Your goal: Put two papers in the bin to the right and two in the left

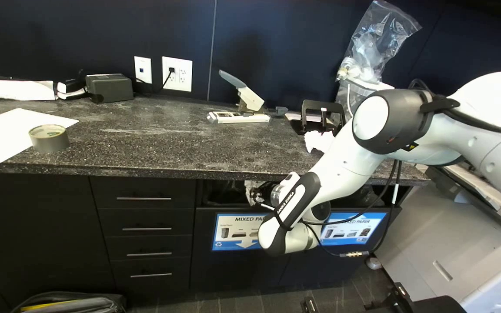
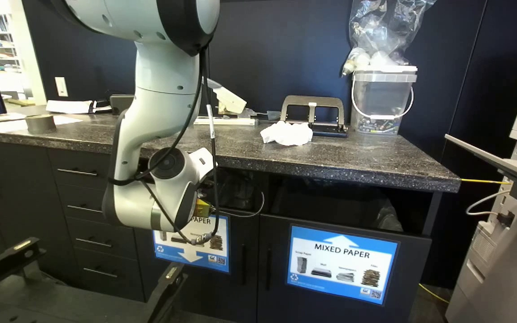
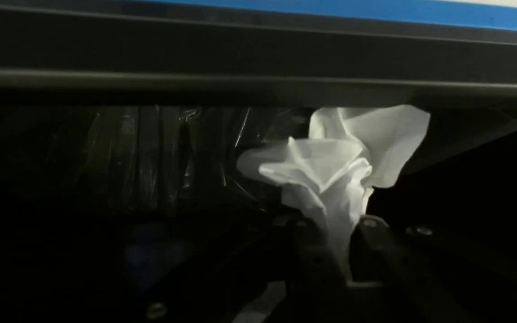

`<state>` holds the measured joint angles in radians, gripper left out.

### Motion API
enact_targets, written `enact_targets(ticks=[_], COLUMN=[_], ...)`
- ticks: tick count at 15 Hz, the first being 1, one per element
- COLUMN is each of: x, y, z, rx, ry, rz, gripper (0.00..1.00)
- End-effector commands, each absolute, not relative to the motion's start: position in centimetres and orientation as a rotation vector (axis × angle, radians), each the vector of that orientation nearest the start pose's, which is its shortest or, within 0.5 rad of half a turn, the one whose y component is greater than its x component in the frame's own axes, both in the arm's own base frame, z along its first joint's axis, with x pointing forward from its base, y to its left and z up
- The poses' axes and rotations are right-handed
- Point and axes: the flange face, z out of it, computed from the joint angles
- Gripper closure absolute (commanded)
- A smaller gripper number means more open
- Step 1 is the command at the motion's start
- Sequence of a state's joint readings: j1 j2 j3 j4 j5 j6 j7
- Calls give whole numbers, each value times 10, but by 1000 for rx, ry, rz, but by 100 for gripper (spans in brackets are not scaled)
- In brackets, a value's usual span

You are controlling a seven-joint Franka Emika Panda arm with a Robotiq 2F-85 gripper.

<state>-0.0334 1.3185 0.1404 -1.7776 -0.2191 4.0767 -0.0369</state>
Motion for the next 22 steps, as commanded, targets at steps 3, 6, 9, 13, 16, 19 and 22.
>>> enact_targets(ticks=[3, 6, 9, 13, 16, 19, 22], x=[572, 573, 575, 580, 582, 577, 567], y=[86, 87, 87, 84, 80, 72, 65], z=[-35, -37, -38, -39, -38, -34, -26], rx=[-2533, -2530, -2532, -2546, -2575, -2643, -2699], ry=[-210, -209, -202, -182, -174, -197, -212], rz=[-1457, -1458, -1457, -1458, -1445, -1361, -1286], gripper=[65, 50, 26, 1, 0, 0, 0])
